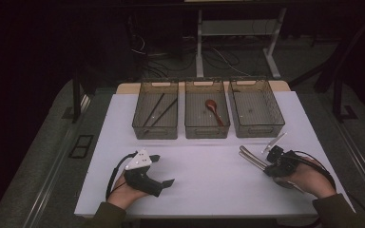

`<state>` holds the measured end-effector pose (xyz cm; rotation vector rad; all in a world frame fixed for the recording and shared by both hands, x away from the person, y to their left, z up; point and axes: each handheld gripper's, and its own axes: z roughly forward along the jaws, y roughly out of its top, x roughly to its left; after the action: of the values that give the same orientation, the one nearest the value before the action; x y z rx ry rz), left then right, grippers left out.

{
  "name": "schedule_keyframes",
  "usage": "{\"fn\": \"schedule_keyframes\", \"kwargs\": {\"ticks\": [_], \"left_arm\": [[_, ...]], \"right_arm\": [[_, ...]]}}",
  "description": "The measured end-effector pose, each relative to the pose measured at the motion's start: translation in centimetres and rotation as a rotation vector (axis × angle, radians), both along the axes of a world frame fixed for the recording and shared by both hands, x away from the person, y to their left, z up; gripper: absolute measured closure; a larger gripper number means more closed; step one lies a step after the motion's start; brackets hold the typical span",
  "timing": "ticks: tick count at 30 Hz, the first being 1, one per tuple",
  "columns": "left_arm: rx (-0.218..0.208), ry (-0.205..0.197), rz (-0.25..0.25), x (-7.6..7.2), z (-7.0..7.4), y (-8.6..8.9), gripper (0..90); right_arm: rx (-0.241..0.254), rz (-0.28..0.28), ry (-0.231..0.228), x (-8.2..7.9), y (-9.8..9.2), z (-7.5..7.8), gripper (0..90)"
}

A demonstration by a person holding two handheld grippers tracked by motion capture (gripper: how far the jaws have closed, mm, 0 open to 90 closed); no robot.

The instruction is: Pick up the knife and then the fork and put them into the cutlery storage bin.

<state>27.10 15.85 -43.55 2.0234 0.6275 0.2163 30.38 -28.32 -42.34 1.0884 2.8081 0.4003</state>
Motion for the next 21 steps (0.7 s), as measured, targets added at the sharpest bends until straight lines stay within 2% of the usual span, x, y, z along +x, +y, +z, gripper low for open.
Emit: {"fn": "schedule_keyframes", "kwargs": {"ticks": [7,16,21], "left_arm": [[-0.006,-0.001,0.007,0.0,0.0,0.1,0.0],[-0.004,-0.002,0.006,0.0,0.1,0.1,0.0],[-0.004,-0.001,0.007,0.0,0.0,0.1,0.0]], "right_arm": [[0.028,0.003,-0.006,0.0,-0.5,0.0,83.2],[0.118,-0.017,-0.026,-0.1,-1.5,0.8,83.2],[0.135,-0.018,-0.038,-0.1,-1.8,1.1,83.2]]}}
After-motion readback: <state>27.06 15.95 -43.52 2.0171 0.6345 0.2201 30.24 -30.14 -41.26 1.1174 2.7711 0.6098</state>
